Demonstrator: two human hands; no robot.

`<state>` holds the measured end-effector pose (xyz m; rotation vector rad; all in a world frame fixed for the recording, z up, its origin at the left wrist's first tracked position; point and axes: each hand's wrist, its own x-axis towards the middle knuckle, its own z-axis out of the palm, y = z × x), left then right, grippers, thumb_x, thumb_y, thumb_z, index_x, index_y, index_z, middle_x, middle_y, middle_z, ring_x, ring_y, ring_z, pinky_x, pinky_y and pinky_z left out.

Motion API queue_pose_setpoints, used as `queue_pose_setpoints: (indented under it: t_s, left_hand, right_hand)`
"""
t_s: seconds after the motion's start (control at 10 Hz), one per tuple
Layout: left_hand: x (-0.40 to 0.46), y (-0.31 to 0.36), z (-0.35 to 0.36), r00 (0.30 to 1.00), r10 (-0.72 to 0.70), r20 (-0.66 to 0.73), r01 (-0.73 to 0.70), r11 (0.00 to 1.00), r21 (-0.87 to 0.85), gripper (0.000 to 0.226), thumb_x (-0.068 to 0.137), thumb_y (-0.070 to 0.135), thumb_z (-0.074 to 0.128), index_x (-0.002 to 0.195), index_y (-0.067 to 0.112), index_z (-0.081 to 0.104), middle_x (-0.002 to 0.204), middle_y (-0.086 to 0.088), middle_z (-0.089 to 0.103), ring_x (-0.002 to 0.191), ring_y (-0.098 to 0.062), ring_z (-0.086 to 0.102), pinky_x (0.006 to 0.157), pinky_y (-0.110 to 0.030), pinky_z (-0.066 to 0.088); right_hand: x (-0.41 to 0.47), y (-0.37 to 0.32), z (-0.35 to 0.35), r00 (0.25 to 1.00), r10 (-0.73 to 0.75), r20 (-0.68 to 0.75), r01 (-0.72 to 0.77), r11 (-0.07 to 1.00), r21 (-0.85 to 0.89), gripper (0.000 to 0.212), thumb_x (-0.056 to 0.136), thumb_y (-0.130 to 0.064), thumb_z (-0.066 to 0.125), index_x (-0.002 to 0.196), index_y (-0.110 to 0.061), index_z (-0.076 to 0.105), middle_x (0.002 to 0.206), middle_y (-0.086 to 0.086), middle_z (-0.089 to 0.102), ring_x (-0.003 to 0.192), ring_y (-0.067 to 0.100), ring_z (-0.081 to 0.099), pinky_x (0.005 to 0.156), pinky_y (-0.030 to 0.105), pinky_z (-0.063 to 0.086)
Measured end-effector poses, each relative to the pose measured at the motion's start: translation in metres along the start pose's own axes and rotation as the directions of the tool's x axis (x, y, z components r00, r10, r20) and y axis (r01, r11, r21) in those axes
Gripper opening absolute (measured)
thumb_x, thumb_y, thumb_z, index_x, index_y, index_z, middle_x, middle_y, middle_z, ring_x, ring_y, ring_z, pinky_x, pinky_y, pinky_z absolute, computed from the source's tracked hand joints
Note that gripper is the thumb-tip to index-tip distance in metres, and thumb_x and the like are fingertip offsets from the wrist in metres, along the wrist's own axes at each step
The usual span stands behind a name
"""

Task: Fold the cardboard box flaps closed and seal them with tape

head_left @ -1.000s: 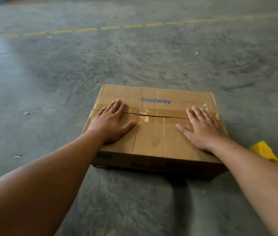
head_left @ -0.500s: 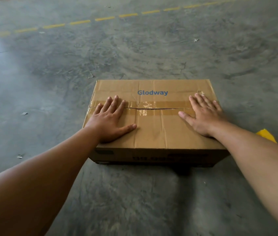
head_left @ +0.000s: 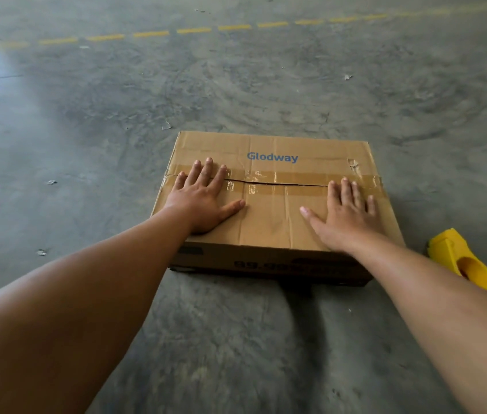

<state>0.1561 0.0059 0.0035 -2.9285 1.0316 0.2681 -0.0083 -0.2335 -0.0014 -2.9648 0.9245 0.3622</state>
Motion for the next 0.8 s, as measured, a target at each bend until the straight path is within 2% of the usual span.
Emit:
queue_pose_setpoints:
  t_s: [0.2,0.3,0.4,0.5,0.6,0.7,0.8]
  left_hand:
    - [-0.012,-0.003,0.003,0.999,0.030,0.011,-0.031,1.000,0.006,0.103,0.076,0.092,0.005,0.156,0.030,-0.015,0.164,-0.002,-0.021,0.150,-0.021,-0.020,0.122,-0.048,-0.006]
    - [-0.013,0.001,-0.005,0.997,-0.002,0.071,0.000,1.000,0.027,0.103,0.076,0.091,0.008,0.156,0.030,-0.014,0.164,-0.003,-0.019,0.151,-0.022,-0.017,0.122,-0.051,-0.002]
    - [-0.008,0.008,-0.020,0.990,-0.027,0.141,0.019,0.998,0.058,0.103,0.078,0.089,0.020,0.157,0.029,-0.007,0.166,-0.002,-0.013,0.152,-0.025,-0.008,0.120,-0.056,0.006]
    - [-0.006,0.011,-0.038,0.986,-0.058,0.157,0.048,0.996,0.069,0.103,0.078,0.089,0.025,0.158,0.029,0.001,0.167,-0.004,-0.002,0.153,-0.027,0.002,0.118,-0.059,0.011]
    - [-0.012,0.012,-0.045,0.985,-0.073,0.153,0.059,0.994,0.095,0.103,0.077,0.091,0.021,0.158,0.030,0.002,0.167,-0.005,0.004,0.153,-0.028,0.007,0.119,-0.058,0.012]
    - [-0.023,0.007,-0.071,0.991,0.001,0.133,-0.019,0.991,0.134,0.100,0.078,0.090,0.018,0.158,0.032,0.005,0.167,-0.005,0.005,0.153,-0.027,0.006,0.121,-0.055,0.011]
    - [-0.054,-0.018,-0.094,0.981,0.161,0.111,-0.184,0.952,0.246,0.095,0.078,0.089,0.013,0.157,0.036,0.007,0.167,0.000,0.005,0.153,-0.021,0.004,0.122,-0.047,0.010]
  right_hand:
    - [-0.003,-0.002,-0.003,0.999,0.006,0.042,-0.008,0.999,0.042,0.098,0.075,-0.083,-0.004,0.150,-0.022,-0.021,0.156,0.006,-0.028,0.143,0.024,-0.025,0.117,0.050,-0.007]
    - [-0.004,-0.002,-0.012,0.995,0.009,0.098,-0.014,0.999,0.045,0.097,0.078,-0.083,0.002,0.150,-0.022,-0.020,0.156,0.006,-0.027,0.144,0.024,-0.024,0.118,0.049,-0.006]
    - [-0.005,-0.003,-0.032,0.983,0.030,0.182,-0.042,0.997,0.063,0.097,0.081,-0.082,0.017,0.153,-0.023,-0.012,0.159,0.005,-0.020,0.146,0.024,-0.016,0.118,0.050,-0.002]
    - [-0.007,-0.004,-0.061,0.971,0.057,0.232,-0.066,0.997,0.032,0.094,0.083,-0.081,0.014,0.154,-0.020,0.008,0.162,0.006,-0.002,0.148,0.027,-0.003,0.117,0.055,-0.001]
    - [-0.017,0.002,-0.084,0.982,0.044,0.185,-0.049,0.999,0.023,0.093,0.083,-0.080,0.011,0.150,-0.019,0.029,0.159,0.008,0.021,0.146,0.030,0.017,0.116,0.056,0.008]
    - [-0.029,0.017,-0.117,0.996,-0.013,0.090,0.008,0.999,0.049,0.092,0.081,-0.082,0.015,0.145,-0.021,0.039,0.153,0.007,0.036,0.136,0.031,0.038,0.107,0.047,0.034]
    - [-0.072,0.057,-0.117,0.981,-0.163,0.106,0.163,0.987,0.010,0.088,0.074,-0.086,0.019,0.140,-0.032,0.043,0.145,-0.002,0.047,0.130,0.020,0.046,0.103,0.038,0.040]
